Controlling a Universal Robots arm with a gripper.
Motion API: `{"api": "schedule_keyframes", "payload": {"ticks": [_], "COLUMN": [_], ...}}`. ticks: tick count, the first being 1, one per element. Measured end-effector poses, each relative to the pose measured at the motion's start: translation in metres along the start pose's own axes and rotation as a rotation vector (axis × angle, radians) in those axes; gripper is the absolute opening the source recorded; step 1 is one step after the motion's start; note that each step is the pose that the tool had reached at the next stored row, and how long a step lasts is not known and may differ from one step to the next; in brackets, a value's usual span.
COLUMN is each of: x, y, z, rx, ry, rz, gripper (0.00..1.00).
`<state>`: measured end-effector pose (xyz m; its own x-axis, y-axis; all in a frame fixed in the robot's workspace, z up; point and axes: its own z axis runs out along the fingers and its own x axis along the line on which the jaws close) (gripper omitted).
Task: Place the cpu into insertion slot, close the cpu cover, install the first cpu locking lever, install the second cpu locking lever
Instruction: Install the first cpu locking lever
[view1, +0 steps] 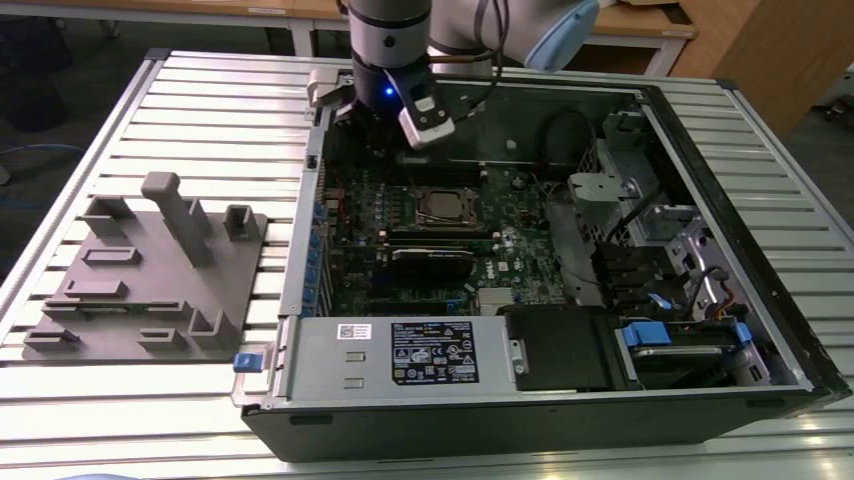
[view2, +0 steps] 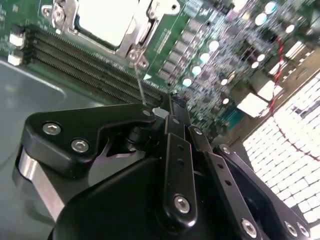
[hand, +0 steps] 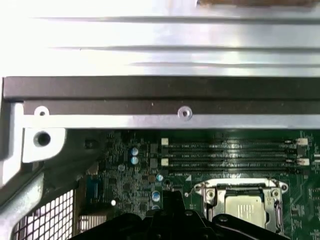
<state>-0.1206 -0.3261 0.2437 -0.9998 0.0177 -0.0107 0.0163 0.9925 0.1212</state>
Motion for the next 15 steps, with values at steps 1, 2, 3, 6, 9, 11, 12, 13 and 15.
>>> {"api": "schedule_keyframes", "payload": {"ticks": [1, 2, 3, 6, 9, 11, 12, 13, 15], "x": [0.0, 0.0, 0.0, 0.0, -0.0011, -0.002, -0.0027, -0.0036, -0.0061], "y": [0.0, 0.0, 0.0, 0.0, 0.0, 0.0001, 0.0001, 0.0001, 0.0001], "z": [0.0, -0.0001, 0.0, -0.0001, -0.0003, -0.0003, -0.0003, -0.0002, -0.0002], "rx": [-0.01, -0.0205, -0.0247, -0.0261, -0.0253, -0.0242, -0.0241, -0.0241, -0.0241], "ry": [0.0002, 0.0004, 0.0005, 0.0005, 0.0006, 0.0005, 0.0005, 0.0004, 0.0003], "rz": [0.0, 0.0, 0.0, 0.0, 0.0, 0.0, 0.001, 0.001, 0.001], "gripper": [0.1, 0.1, 0.1, 0.1, 0.1, 0.1, 0.1, 0.1, 0.1]}}
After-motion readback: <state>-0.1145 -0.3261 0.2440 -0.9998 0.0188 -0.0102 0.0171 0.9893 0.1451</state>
